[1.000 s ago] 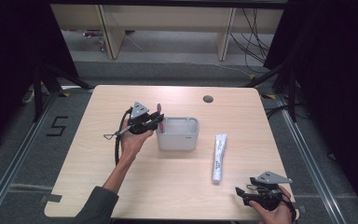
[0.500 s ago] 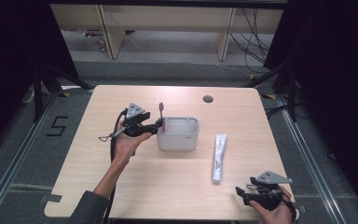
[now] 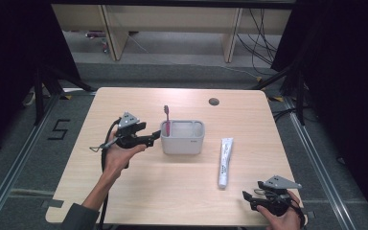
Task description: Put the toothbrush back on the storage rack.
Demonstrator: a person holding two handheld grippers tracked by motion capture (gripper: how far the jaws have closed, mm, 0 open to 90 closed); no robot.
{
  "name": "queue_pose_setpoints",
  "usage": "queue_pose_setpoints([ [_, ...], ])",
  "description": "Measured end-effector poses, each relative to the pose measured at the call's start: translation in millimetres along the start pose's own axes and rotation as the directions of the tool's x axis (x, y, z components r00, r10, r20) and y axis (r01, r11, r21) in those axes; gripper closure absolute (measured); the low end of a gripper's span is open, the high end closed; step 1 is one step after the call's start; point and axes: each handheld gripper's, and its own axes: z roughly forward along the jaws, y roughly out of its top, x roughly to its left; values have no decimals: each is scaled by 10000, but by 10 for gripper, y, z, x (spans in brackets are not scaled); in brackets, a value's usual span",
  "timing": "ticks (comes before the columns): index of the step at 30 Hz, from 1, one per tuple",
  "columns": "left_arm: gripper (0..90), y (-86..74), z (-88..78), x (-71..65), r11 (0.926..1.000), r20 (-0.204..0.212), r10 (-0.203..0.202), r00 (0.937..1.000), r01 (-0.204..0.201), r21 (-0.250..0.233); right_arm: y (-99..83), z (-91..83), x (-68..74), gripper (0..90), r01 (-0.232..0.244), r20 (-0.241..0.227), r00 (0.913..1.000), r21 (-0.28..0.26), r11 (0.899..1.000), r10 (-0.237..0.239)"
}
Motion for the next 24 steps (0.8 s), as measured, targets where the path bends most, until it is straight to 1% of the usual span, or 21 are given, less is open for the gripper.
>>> queue_pose_setpoints([
  [1, 290, -11, -20, 2, 10000, -18, 18, 10000, -18, 49, 2, -12, 13, 280, -180, 11, 9998, 137, 9997, 180],
  [3, 281, -43, -65, 7, 9999, -60, 112, 9999, -111, 62, 3, -10, 17, 280, -233, 16, 9997, 116, 9997, 233],
  [4, 277, -61, -83, 3, 9999, -38, 145, 9999, -144, 90, 5, -11, 12, 280, -164, 27, 9999, 131, 9998, 164],
  [8, 270, -138, -161, -5, 9988, -34, 415, 9991, -414, 251, 4, -11, 8, 280, -147, 48, 9999, 109, 9998, 146],
  [9, 270, -151, -177, -11, 9987, -94, 422, 9991, -419, 294, 4, -11, 8, 280, -147, 48, 9999, 109, 9998, 146],
  [11, 268, -185, -208, -13, 9980, -40, 531, 9986, -530, 334, 6, -13, 13, 280, -190, 18, 9998, 111, 9998, 189],
  [12, 265, -199, -228, -23, 9976, -104, 574, 9983, -569, 385, 7, -16, 10, 280, -88, 139, 9999, 71, 9999, 87],
  [13, 264, -213, -235, -26, 9977, -48, 579, 9983, -578, 343, 6, -22, 15, 280, -123, 239, 9996, 77, 9999, 121],
  [14, 264, -230, -261, -36, 9969, -86, 669, 9977, -664, 420, 6, -21, 7, 280, -25, 260, 9997, 42, 10000, 24],
  [15, 260, -243, -270, -37, 9968, -43, 712, 9975, -710, 372, 5, -12, 11, 280, -184, 55, 9998, 95, 9998, 184],
  [16, 256, -265, -299, -48, 9966, -64, 717, 9974, -714, 408, 4, -10, 11, 280, -216, 1, 9998, 107, 9997, 216],
  [17, 251, -278, -307, -53, 9972, -12, 660, 9978, -659, 347, 6, -16, 4, 280, -57, 265, 9996, 52, 10000, 55],
  [19, 244, -311, -347, -63, 9975, 62, 598, 9982, -600, 370, 8, -16, 5, 280, -27, 276, 9996, 9, 10000, 26],
  [20, 243, -330, -362, -64, 9976, 145, 583, 9982, -588, 367, 9, -16, 6, 280, -26, 254, 9997, -1, 10000, 26],
  [23, 235, -396, -425, -76, 9968, 149, 652, 9978, -659, 444, 9, -17, 0, 280, -117, 204, 9997, -38, 9999, 118],
  [24, 235, -420, -443, -77, 9967, 202, 671, 9975, -679, 438, 8, -13, 3, 280, -249, 26, 9997, -58, 9997, 249],
])
